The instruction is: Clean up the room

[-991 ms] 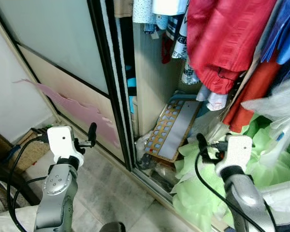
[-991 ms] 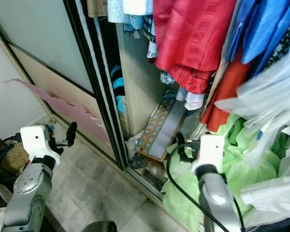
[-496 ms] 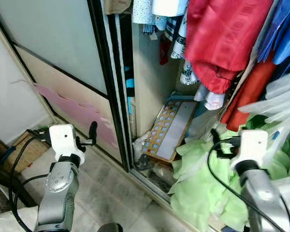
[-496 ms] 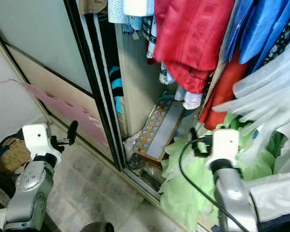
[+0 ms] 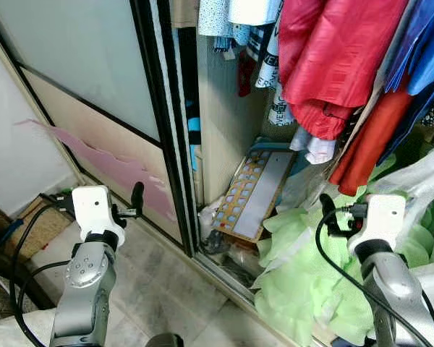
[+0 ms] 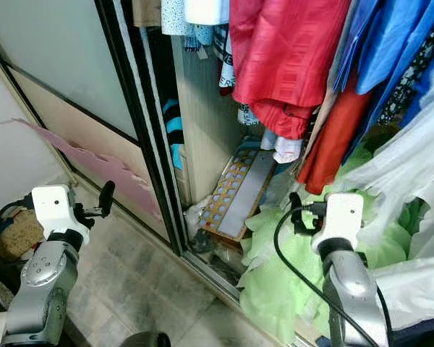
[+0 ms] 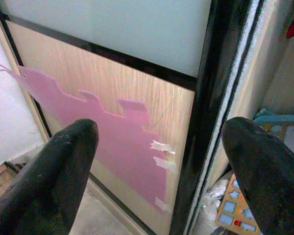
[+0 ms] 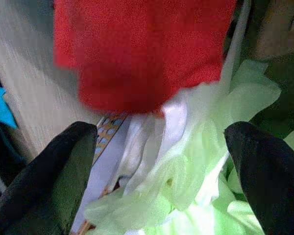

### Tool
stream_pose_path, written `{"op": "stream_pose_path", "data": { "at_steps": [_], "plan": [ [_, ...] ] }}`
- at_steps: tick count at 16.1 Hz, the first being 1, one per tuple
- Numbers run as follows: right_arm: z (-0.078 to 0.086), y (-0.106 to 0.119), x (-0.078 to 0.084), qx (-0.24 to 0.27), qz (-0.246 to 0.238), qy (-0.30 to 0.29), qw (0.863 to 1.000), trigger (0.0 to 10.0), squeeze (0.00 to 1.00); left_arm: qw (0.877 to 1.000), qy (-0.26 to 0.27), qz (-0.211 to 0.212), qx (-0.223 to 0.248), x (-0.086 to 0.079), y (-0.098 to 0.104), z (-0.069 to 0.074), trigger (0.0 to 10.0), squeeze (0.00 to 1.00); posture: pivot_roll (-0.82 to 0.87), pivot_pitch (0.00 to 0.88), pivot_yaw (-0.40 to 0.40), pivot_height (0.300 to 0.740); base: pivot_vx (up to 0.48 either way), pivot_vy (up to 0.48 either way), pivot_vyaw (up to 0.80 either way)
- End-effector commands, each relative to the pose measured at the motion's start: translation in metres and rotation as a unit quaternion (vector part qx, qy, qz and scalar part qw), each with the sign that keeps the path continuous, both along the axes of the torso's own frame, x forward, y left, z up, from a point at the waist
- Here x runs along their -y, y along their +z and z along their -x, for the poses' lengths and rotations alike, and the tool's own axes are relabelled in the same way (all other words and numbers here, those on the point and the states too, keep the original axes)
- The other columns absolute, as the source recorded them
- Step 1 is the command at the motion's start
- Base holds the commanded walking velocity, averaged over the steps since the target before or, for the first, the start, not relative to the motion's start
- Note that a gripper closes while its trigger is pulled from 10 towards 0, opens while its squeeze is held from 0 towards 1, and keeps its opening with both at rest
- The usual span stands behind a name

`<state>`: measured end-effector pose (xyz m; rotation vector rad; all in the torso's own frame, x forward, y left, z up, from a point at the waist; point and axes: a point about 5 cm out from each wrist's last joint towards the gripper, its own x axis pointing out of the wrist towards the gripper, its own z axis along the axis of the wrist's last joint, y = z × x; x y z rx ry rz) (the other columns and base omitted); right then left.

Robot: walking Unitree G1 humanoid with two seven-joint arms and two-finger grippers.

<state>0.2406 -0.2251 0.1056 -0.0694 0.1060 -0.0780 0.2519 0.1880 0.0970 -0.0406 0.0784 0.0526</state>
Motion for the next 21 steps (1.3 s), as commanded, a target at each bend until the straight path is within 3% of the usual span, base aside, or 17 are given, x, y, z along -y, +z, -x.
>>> {"op": "stream_pose_path", "data": {
  "at_steps": [1,4,6,7,9,10,11,12,14,16,19,21],
  "plan": [
    [-0.007,0.007,-0.001,0.01,-0.01,-0.011,1.0,10.0,0.0,1.0,0.0,-0.009,0.004,-0.003,0.005,0.0,10.0,0.0,-0.08,0.021,0.042,0.74,0.0,0.0,0.0],
    [-0.024,0.024,-0.018,0.04,-0.038,-0.012,0.998,10.0,0.0,1.0,0.0,-0.01,0.008,-0.003,0.008,-0.001,10.0,0.0,-0.07,0.008,0.045,0.74,0.0,0.0,0.0],
    [-0.023,0.027,-0.042,0.051,-0.037,0.017,0.998,10.0,0.0,1.0,0.009,0.007,0.019,0.0,0.014,-0.004,10.0,0.0,-0.07,0.0,0.038,0.74,0.0,0.0,0.0],
    [-0.021,0.024,-0.046,0.046,-0.025,0.018,0.998,10.0,0.0,1.0,0.013,0.013,0.018,0.001,0.014,-0.004,10.0,0.0,-0.07,0.0,0.038,0.74,0.0,0.0,0.0],
    [-0.016,0.013,-0.044,0.023,-0.04,0.001,0.999,10.0,0.0,1.0,0.013,0.014,0.016,0.003,0.012,-0.003,10.0,0.0,-0.07,0.0,0.041,0.74,0.0,0.0,0.0],
    [-0.014,0.008,-0.045,0.01,-0.025,0.011,1.0,10.0,0.0,1.0,0.011,0.013,0.012,0.004,0.009,-0.002,10.0,0.0,-0.07,0.0,0.041,0.74,0.0,0.0,0.0],
    [-0.012,0.005,-0.044,0.006,-0.035,0.005,0.999,10.0,0.0,1.0,0.013,0.015,0.007,0.003,0.006,0.001,10.0,0.0,-0.07,0.0,0.037,0.74,0.0,0.0,0.8],
    [-0.009,-0.005,-0.043,-0.009,-0.078,-0.017,0.997,10.0,0.0,0.999,0.025,0.019,-0.008,-0.002,0.0,0.004,10.0,0.0,-0.06,0.0,0.039,0.74,0.0,0.0,0.8],
    [-0.008,-0.009,-0.053,-0.013,-0.069,0.001,0.998,10.0,0.0,0.999,0.025,0.018,-0.009,-0.004,-0.001,0.0,10.0,0.0,-0.07,0.0,0.04,0.74,0.0,0.0,0.8],
    [-0.016,-0.004,-0.062,-0.003,-0.078,0.021,0.997,10.0,0.0,0.997,0.043,0.057,-0.016,-0.002,0.0,-0.007,10.0,0.0,-0.08,0.0,0.045,0.74,0.0,0.0,0.8],
    [-0.025,-0.003,-0.068,-0.001,-0.084,0.034,0.996,10.0,0.0,0.999,0.0,0.051,-0.013,0.015,0.003,-0.011,10.0,0.0,-0.06,0.0,0.039,0.74,0.0,0.0,0.8],
    [-0.029,-0.004,-0.066,-0.002,-0.079,0.037,0.996,10.0,0.0,0.995,-0.003,0.096,-0.018,0.026,0.008,-0.017,10.0,0.0,-0.03,0.0,0.024,0.74,0.0,0.0,0.8]
  ]
}}
